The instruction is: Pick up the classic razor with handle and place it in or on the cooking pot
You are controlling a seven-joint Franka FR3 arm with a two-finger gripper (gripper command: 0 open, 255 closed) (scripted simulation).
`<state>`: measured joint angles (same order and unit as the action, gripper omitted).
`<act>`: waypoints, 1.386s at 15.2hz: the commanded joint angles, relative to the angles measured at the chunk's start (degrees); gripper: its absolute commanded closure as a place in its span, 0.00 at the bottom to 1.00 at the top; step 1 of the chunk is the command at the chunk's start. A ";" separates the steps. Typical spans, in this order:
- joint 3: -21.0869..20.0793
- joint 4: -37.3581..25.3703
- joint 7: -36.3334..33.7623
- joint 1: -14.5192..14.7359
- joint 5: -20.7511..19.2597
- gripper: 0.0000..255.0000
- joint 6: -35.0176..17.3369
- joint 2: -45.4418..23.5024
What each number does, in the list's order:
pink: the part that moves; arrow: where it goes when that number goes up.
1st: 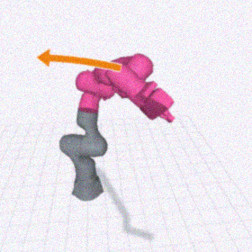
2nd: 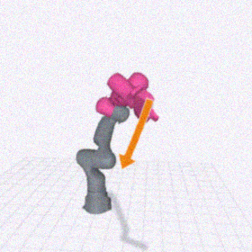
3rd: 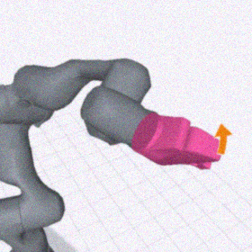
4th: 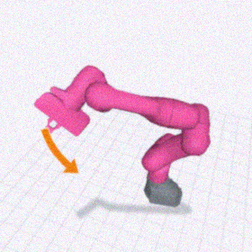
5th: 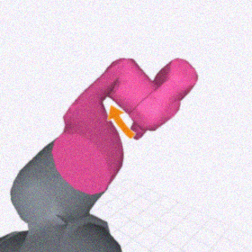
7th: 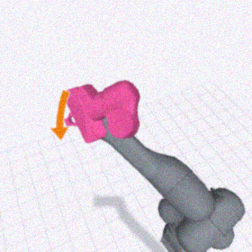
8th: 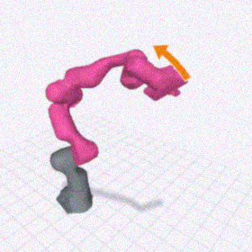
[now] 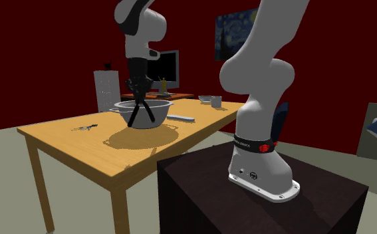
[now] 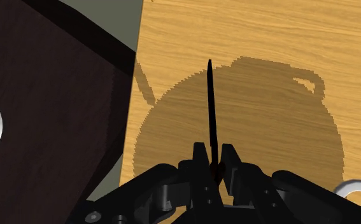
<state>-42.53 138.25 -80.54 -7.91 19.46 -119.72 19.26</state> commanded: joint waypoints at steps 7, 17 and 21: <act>2.03 -4.16 0.27 0.31 0.13 1.00 6.90 2.89; 4.27 -10.13 0.16 0.33 -0.32 1.00 15.01 5.09; 5.01 -12.83 -0.02 0.23 -0.63 1.00 18.12 5.51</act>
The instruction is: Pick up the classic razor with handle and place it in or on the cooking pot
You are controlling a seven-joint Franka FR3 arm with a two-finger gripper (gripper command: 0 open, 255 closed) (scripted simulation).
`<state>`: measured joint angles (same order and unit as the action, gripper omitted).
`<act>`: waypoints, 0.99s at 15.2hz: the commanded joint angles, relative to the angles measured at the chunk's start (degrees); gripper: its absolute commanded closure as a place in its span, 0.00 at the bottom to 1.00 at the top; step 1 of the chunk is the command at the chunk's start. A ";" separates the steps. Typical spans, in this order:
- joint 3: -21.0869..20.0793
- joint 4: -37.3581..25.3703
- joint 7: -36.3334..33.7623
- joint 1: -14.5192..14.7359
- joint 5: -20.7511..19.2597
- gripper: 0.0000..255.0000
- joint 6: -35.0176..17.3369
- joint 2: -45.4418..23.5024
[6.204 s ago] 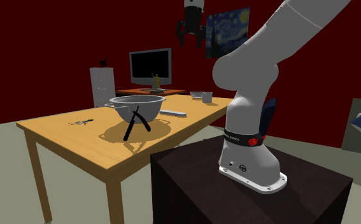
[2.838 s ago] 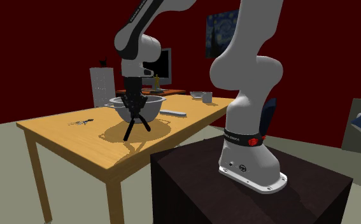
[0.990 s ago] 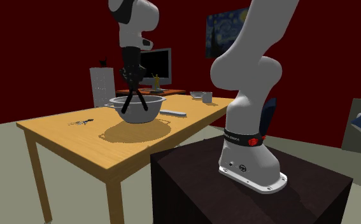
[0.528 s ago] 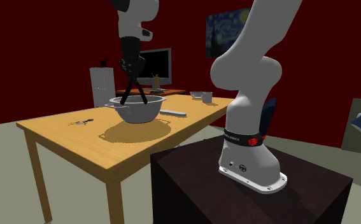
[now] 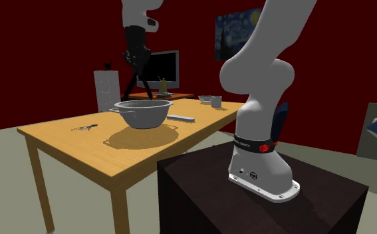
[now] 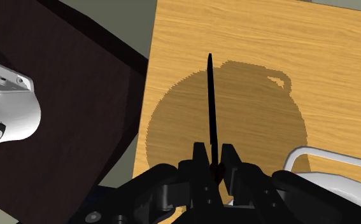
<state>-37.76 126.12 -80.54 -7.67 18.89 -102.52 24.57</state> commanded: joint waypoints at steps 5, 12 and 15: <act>0.61 -5.92 0.86 -2.61 -3.36 1.00 1.73 -4.97; 0.60 -18.98 1.32 -6.86 -11.81 1.00 3.42 -18.64; 0.67 -25.89 1.00 -7.57 -15.81 1.00 5.11 -25.13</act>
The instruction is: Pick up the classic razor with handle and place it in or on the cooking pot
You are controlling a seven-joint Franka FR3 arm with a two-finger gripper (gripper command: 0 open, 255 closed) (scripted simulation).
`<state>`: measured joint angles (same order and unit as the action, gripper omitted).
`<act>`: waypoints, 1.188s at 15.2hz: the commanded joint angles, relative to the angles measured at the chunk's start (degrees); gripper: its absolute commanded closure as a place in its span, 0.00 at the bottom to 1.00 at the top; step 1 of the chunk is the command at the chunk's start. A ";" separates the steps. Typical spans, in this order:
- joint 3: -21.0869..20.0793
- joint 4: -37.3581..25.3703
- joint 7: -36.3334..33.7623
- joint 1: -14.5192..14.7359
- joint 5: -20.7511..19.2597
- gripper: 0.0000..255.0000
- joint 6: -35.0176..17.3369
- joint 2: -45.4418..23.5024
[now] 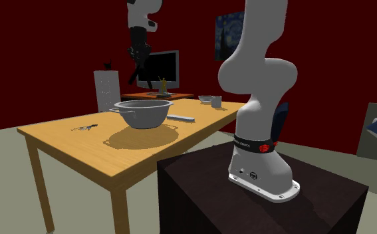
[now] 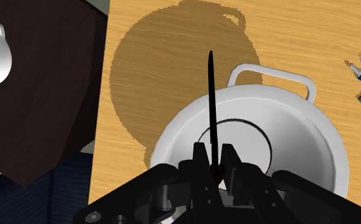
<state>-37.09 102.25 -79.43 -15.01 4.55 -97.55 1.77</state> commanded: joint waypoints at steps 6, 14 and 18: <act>0.99 -19.30 -0.66 1.20 -9.78 1.00 5.94 -16.47; 2.41 -27.47 -0.08 3.11 -14.07 1.00 6.91 -24.78; 2.46 -23.67 0.00 2.45 -13.86 1.00 3.58 -24.31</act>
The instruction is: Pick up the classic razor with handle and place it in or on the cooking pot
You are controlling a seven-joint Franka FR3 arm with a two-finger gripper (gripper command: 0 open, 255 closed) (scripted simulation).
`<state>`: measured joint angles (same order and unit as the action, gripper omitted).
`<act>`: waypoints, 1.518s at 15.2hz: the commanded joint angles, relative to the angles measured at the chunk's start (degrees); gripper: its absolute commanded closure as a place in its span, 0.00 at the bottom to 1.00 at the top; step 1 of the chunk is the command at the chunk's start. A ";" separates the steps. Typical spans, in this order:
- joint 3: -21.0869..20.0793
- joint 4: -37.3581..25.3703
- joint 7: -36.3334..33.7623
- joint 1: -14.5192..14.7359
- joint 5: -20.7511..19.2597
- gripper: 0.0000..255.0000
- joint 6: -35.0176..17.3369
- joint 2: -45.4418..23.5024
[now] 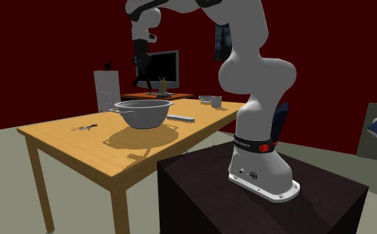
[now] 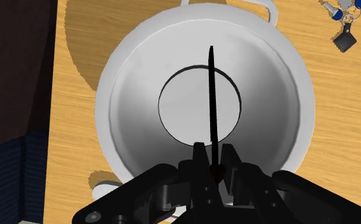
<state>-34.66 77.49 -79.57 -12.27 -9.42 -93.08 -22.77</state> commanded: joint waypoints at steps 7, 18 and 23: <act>0.22 6.73 0.13 -1.02 0.07 1.00 -6.35 0.35; 0.47 10.71 -0.04 -1.33 -0.30 1.00 -10.71 -0.15; 0.47 10.71 -0.04 -1.33 -0.30 0.00 -10.70 -0.15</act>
<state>-34.19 88.20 -79.60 -13.60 -9.71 -103.78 -22.92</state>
